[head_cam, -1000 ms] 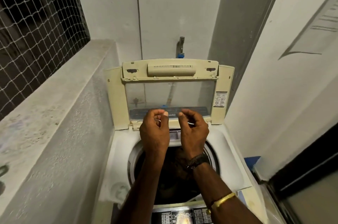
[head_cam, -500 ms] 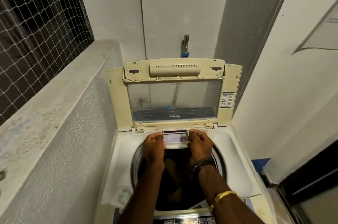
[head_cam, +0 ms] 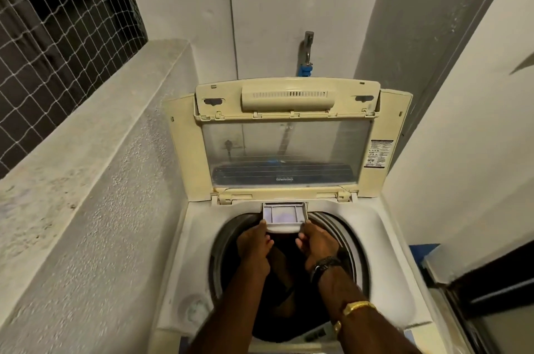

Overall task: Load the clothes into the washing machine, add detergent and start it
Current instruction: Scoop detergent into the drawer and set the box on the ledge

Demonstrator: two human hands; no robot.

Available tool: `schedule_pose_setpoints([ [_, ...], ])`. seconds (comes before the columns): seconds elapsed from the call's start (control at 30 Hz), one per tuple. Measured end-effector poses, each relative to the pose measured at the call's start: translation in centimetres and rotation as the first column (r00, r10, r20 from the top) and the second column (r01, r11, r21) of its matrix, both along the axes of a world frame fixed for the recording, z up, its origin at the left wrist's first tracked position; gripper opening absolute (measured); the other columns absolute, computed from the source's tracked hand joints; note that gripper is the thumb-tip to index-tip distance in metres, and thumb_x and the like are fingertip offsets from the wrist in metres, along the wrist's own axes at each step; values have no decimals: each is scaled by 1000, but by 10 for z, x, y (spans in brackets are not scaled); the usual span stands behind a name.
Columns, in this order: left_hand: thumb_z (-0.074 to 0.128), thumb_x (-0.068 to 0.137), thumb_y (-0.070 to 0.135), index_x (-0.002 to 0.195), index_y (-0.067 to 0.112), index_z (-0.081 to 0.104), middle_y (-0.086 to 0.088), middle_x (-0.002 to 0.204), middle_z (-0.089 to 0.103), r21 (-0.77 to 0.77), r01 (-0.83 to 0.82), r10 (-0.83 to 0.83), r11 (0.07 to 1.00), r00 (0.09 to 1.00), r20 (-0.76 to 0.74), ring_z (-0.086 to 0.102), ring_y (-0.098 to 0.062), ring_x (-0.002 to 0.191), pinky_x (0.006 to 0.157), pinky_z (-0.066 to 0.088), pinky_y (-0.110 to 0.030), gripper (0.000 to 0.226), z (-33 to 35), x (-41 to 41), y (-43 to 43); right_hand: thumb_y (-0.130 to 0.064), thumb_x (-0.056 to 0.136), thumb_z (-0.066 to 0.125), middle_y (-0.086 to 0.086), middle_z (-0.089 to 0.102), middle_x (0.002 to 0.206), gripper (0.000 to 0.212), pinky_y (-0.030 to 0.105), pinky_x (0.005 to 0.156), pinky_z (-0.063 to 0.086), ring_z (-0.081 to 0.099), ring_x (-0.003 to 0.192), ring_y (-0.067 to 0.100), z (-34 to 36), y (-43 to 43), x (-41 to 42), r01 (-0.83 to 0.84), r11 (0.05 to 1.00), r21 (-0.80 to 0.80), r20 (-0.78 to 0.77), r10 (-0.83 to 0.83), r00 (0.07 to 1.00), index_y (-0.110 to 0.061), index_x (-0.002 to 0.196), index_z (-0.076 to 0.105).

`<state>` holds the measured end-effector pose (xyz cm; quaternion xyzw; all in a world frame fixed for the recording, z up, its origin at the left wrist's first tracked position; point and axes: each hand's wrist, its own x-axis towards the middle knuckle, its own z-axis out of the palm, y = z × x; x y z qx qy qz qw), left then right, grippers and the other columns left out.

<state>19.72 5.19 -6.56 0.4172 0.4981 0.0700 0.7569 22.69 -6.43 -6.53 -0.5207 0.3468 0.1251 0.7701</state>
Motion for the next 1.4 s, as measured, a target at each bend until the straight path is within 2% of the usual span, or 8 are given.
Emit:
schedule_pose_setpoints([
  [0.1,74,87,23,101,2,65,-10,88,62,-84,-40,40,996,999,-1,61,-19,78,61,55,-28,27,-5,5,-1,-15,91,71,8,60,68,11,24,50,53,56,60,15,-7,0,3,19,1000,2,-26,-19,999,-5,89,70],
  [0.2,74,87,26,112,1,63,-12,94,61,-192,-47,52,980,998,25,61,-23,90,80,56,-35,37,-12,7,-1,-19,93,69,9,60,71,14,26,53,54,56,63,16,-11,1,5,24,1000,15,-40,-23,999,-6,87,68],
  [0.3,73,88,27,124,-1,58,-21,118,60,-265,-58,70,962,997,35,58,-30,110,96,50,-39,48,-19,11,1,-22,94,68,9,62,75,17,26,54,54,57,65,16,-17,1,7,26,999,26,-44,-25,999,-5,93,69],
  [0.43,67,93,23,126,-3,58,-23,128,58,-301,-50,74,952,995,69,54,-33,125,108,43,-41,43,-23,14,1,-22,94,67,9,63,81,18,28,60,55,59,70,16,-20,1,7,39,997,71,-37,-37,999,-5,99,67],
  [0.6,67,92,21,120,-5,61,-22,122,62,-305,-57,83,951,994,73,59,-29,110,102,48,-39,38,-27,15,2,-18,93,69,13,71,108,28,29,62,57,69,89,23,-27,2,9,76,987,139,-59,-69,996,-4,117,67],
  [0.93,71,90,20,108,-3,64,-16,99,66,-299,-91,110,950,993,45,63,-22,92,94,50,-34,30,-33,21,0,-12,93,66,11,71,109,24,31,74,56,66,99,24,-30,5,12,147,977,152,-25,-145,989,-7,115,70],
  [1.17,70,90,16,105,-4,65,-17,99,67,-326,-103,129,940,990,59,64,-26,101,99,50,-36,25,-30,22,1,-14,91,70,9,72,102,17,31,72,56,65,100,24,-38,7,16,174,978,119,-8,-174,985,-10,107,72],
  [1.4,65,93,7,118,-7,61,-16,97,67,-350,-123,157,929,985,69,62,-28,107,98,50,-36,29,-24,24,1,-12,91,70,10,71,99,26,37,88,57,65,102,27,-42,11,23,186,974,128,26,-191,981,-2,115,70],
])
